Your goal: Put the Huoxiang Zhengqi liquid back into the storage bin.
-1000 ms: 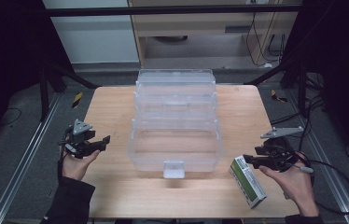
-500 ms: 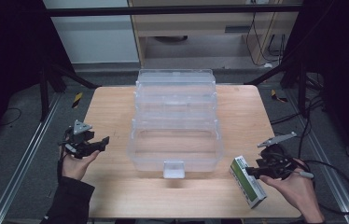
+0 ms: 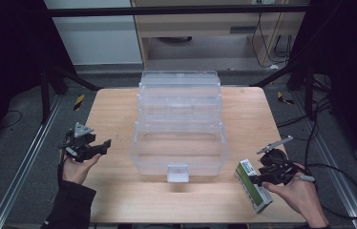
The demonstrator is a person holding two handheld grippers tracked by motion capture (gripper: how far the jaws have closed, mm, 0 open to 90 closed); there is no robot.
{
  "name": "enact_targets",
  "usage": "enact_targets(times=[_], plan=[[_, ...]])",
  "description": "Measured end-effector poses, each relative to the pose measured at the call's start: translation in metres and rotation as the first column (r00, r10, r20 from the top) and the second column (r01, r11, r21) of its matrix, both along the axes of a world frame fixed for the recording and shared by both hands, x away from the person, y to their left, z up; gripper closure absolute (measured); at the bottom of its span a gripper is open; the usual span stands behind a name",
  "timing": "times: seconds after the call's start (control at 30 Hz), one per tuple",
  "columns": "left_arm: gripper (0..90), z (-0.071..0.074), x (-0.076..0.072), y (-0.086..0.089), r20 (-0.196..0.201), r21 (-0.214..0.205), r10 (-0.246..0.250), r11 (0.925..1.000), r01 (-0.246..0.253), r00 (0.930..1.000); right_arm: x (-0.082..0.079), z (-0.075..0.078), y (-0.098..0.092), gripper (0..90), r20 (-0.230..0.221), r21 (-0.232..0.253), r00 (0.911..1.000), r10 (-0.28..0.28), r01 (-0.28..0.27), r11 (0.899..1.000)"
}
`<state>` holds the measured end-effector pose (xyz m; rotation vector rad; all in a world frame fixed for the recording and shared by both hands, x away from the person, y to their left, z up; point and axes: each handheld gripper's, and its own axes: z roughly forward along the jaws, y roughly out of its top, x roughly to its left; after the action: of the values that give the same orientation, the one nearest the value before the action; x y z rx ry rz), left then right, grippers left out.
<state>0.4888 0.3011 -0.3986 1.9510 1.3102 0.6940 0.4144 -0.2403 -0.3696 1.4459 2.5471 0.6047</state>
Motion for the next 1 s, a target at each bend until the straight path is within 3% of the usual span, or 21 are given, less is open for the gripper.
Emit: enact_targets(times=[0.53,1.0], plan=[[35.0,-0.004,0.002,0.0,-0.015,0.006,-0.001,1.0,0.001,0.9999,0.01,-0.016,0.007,54.8,-0.07,-0.074,0.9975,-0.007,0.001,0.997],[35.0,-0.004,0.002,-0.001,-0.018,0.006,-0.003,1.0,0.003,0.9998,0.015,-0.024,0.008,56.6,-0.109,-0.098,0.994,-0.008,-0.003,0.995]])
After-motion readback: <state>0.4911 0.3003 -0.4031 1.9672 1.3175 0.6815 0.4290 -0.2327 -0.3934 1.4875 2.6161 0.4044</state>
